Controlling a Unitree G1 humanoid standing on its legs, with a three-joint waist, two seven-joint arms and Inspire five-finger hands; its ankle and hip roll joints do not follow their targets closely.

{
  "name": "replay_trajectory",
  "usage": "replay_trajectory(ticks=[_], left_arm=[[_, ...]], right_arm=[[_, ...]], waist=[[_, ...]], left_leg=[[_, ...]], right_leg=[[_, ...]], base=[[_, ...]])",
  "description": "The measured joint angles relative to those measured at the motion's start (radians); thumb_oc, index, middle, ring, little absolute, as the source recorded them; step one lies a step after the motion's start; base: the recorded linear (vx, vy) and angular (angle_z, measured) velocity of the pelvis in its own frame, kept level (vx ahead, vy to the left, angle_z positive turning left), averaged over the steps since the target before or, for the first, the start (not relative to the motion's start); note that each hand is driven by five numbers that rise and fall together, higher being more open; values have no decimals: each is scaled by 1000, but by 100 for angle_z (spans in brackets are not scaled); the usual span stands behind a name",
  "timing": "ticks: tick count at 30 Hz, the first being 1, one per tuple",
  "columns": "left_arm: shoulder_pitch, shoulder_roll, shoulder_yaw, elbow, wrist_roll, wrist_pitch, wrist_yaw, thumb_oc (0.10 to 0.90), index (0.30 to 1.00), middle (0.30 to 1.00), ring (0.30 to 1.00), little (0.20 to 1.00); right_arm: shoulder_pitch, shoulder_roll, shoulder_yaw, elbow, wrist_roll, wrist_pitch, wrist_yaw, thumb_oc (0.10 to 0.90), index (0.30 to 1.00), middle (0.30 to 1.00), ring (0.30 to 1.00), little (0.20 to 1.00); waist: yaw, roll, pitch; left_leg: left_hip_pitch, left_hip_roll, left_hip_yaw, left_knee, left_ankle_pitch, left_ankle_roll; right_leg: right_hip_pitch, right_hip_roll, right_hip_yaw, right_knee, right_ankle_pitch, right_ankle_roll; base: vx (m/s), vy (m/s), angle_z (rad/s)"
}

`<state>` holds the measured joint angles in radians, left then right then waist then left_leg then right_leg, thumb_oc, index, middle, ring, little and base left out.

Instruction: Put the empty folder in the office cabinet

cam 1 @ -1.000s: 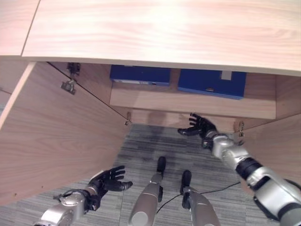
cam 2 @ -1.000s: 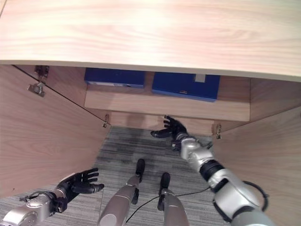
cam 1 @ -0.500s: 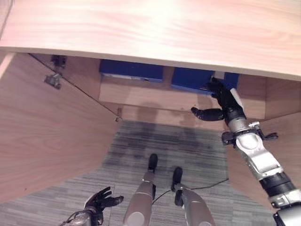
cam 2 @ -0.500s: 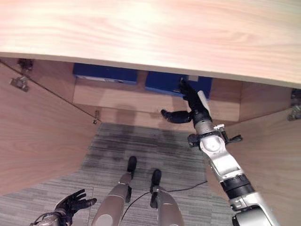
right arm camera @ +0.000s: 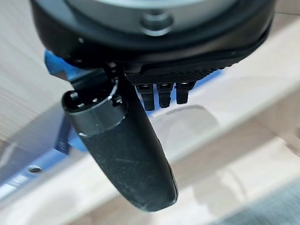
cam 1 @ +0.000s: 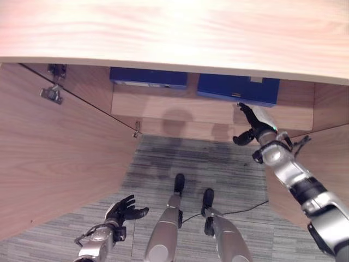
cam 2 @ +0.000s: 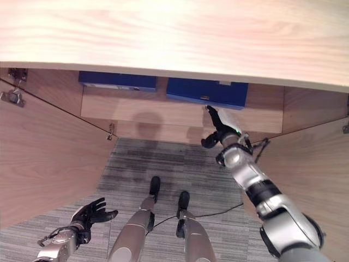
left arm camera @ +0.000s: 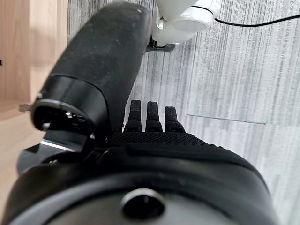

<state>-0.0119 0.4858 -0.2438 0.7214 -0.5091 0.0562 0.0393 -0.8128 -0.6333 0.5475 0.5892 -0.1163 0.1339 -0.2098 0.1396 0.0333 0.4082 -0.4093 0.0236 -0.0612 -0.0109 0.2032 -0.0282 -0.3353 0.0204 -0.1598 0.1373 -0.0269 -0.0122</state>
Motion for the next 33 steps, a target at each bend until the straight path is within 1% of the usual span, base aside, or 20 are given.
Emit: replay_trajectory(ticks=[1,3,5,8,12,13,14,17,20,21,22,24,25,26,27,28,29,30,32,33], left_arm=[[1,0,-3,2,5,-4,2,800,900,900,900,900],[1,0,-10,16,5,-17,5,800,900,900,900,900],[3,0,-22,26,5,-22,17,800,900,900,900,900],[4,-1,-30,52,5,-25,19,800,900,900,900,900],[-2,-6,-29,119,5,-42,26,800,900,900,900,900],[-5,-14,-29,140,5,-51,27,800,900,900,900,900],[-20,-31,-27,169,5,-59,36,800,900,900,900,900],[-23,-40,-30,177,5,-60,34,800,900,900,900,900],[-25,-43,-29,179,5,-62,33,800,900,900,900,900],[-33,-43,-28,186,5,-63,34,800,900,900,900,900],[-39,-53,-27,193,5,-64,37,800,900,900,900,900],[-64,-80,-32,202,5,-64,47,800,900,900,900,900],[-87,-99,-57,209,5,-64,53,800,900,900,900,900],[-105,-107,-84,209,5,-65,73,800,900,900,900,900],[-124,-117,-111,196,5,-71,78,800,900,900,900,900],[-126,-123,-112,185,5,-82,83,800,900,900,900,900],[-132,-133,-110,192,5,-100,86,800,900,900,900,900],[-156,-154,-106,234,5,-110,102,800,900,900,900,900],[-146,-156,-110,250,14,-103,105,800,900,900,900,900],[-136,-155,-107,254,18,-100,106,800,900,900,900,900]], right_arm=[[-41,0,6,26,1,1,-6,800,900,900,900,900],[-98,0,26,67,2,0,-16,800,900,900,900,900],[-151,-2,27,106,3,-1,-27,800,900,900,900,900],[-190,-2,40,127,4,-2,-33,800,900,900,900,900],[-274,-1,94,213,4,-9,-36,800,900,900,900,900],[-309,-2,149,257,5,-10,-33,800,900,900,900,900],[-370,-3,259,345,4,-10,-4,800,900,900,900,900],[-393,7,346,399,3,-7,50,800,900,900,900,900],[-386,2,352,359,-1,1,66,800,900,900,900,900],[-386,11,346,351,-36,-3,79,800,900,900,900,900],[-386,31,347,359,-116,8,76,800,900,900,900,900],[-385,104,352,448,-272,28,35,800,900,900,900,900],[-389,150,341,525,-332,33,-1,800,900,900,900,900],[-413,202,339,607,-357,47,-29,800,900,900,900,900],[-430,229,320,643,-391,69,-55,800,900,900,900,900],[-432,229,308,643,-403,76,-67,800,900,900,900,900],[-427,219,296,641,-437,87,-113,800,900,900,900,900],[-418,172,293,643,-477,95,-197,800,900,900,900,900],[-418,129,309,637,-514,124,-276,800,900,900,900,900],[-419,114,314,627,-530,125,-291,800,900,900,900,900]], waist=[[11,0,0],[12,-1,1],[30,-1,2],[30,-3,3],[31,-28,20],[32,-34,27],[34,-43,33],[46,-62,47],[52,-63,48],[54,-63,48],[55,-63,48],[56,-63,48],[58,-63,48],[57,-63,48],[59,-62,49],[60,-62,49],[69,-62,49],[89,-49,56],[96,-40,64],[96,-37,66]], left_leg=[[1,0,-3,0,0,0],[0,1,-4,0,0,-1],[0,1,-5,0,1,-2],[-1,0,-6,0,1,-2],[-16,-1,-9,0,3,-4],[-20,-1,-12,0,3,-4],[-28,-2,-13,0,4,-5],[-29,-2,-14,0,4,-5],[-27,-3,-19,-3,4,-5],[-24,-3,-20,-2,4,-5],[-23,-2,-19,-2,4,-5],[-24,-1,-19,-2,5,-7],[-24,-2,-19,-1,7,-7],[-27,-2,-21,-2,9,-11],[-39,0,-26,-2,6,-20],[-49,0,-27,-2,6,-21],[-69,0,-26,-2,10,-28],[-108,-2,-31,-2,19,-40],[-137,-6,-41,-4,27,-50],[-140,-8,-43,-4,29,-50]], right_leg=[[5,1,-5,-5,2,0],[7,2,-7,-10,2,2],[7,2,-7,-10,1,6],[6,2,-7,-9,2,8],[-9,0,-10,-6,2,8],[-12,0,-13,-7,3,8],[-16,0,-14,-9,5,6],[-14,1,-17,-18,10,0],[-2,2,-20,-37,17,0],[5,4,-20,-47,23,-1],[9,5,-20,-56,28,0],[13,6,-17,-67,37,1],[13,6,-18,-67,37,4],[10,6,-18,-69,37,10],[-4,8,-20,-65,38,11],[-18,7,-21,-59,37,11],[-45,5,-22,-44,36,12],[-89,2,-25,-21,37,14],[-120,-4,-37,-10,37,14],[-121,-6,-41,-10,37,15]], base=[[-4,13,4],[-2,4,2],[0,0,0],[0,0,0],[4,-2,2],[10,-9,4],[19,-10,4],[17,-11,5],[13,-8,3],[0,0,0],[5,0,-4],[-15,-6,-3],[0,0,0],[-15,-16,3],[-19,-8,4],[-16,-1,3],[0,0,0],[10,-10,4],[12,-3,11],[10,2,10]])
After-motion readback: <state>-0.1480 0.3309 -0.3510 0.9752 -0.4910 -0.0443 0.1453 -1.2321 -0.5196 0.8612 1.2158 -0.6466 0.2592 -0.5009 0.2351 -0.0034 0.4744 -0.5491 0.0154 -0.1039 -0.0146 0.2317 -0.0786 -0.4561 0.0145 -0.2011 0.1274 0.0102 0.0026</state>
